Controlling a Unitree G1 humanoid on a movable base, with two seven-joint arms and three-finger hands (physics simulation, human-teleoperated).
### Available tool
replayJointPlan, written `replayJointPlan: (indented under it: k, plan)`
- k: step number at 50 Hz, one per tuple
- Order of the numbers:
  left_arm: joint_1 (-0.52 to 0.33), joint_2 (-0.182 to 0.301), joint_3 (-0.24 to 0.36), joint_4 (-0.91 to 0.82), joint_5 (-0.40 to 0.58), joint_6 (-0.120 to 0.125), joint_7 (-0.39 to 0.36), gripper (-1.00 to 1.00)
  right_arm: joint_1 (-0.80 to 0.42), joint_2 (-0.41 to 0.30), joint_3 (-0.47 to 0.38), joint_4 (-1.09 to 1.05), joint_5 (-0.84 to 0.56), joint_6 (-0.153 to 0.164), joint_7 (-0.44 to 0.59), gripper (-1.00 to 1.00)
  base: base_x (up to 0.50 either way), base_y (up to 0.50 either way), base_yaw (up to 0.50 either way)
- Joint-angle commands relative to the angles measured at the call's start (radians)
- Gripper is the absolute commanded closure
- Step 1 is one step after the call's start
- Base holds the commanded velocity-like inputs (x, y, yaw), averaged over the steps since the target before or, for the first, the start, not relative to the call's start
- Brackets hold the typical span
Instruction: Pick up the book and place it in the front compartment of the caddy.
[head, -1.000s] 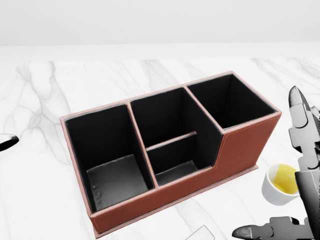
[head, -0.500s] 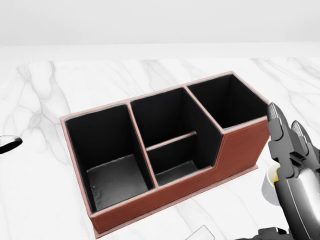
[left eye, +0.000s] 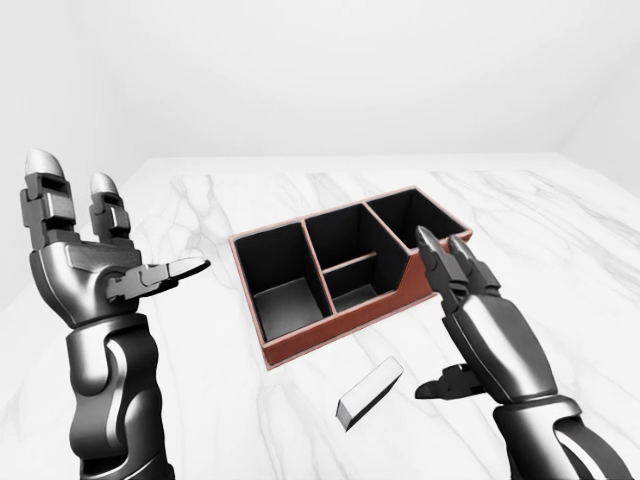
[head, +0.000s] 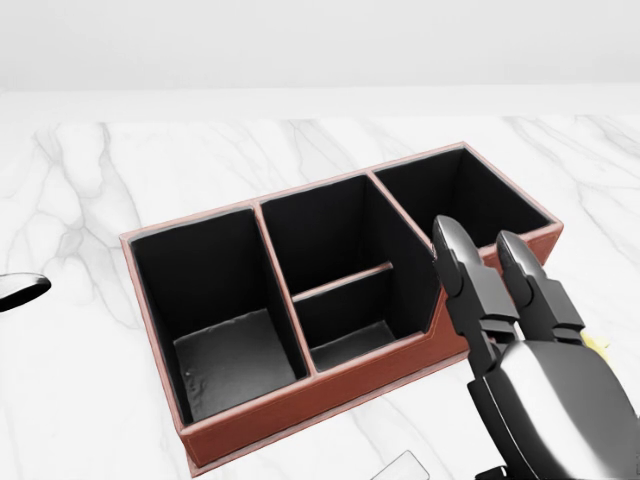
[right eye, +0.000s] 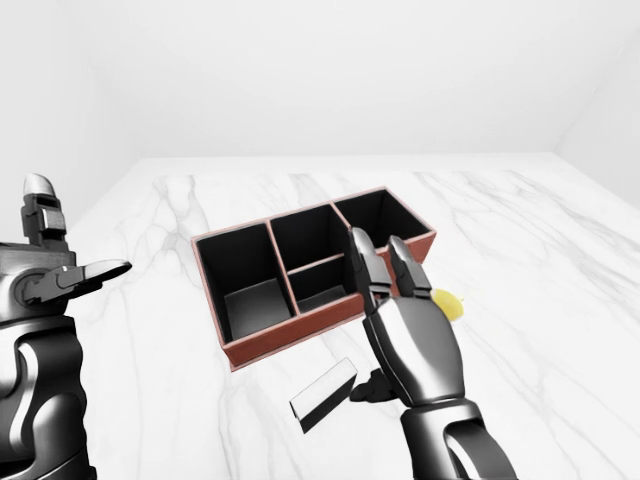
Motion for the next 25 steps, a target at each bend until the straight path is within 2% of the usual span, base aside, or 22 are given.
replayJointPlan:
  k: [1, 12, 25]
  plan:
    - [-0.010, -0.010, -0.034, 0.085, 0.040, 0.000, 0.013, -1.00, -0.020, -0.121, 0.084, 0.066, -0.007, 0.000, 0.000, -1.00, 0.00, 0.00, 0.00]
    - [-0.008, -0.010, -0.035, 0.079, 0.039, 0.000, 0.015, -1.00, -0.009, -0.153, 0.110, 0.139, 0.020, 0.000, 0.000, -1.00, 0.00, 0.00, 0.00]
    - [-0.004, -0.015, -0.039, 0.074, 0.046, 0.000, 0.014, -1.00, -0.005, -0.175, 0.079, 0.212, 0.094, 0.000, 0.000, -1.00, 0.00, 0.00, 0.00]
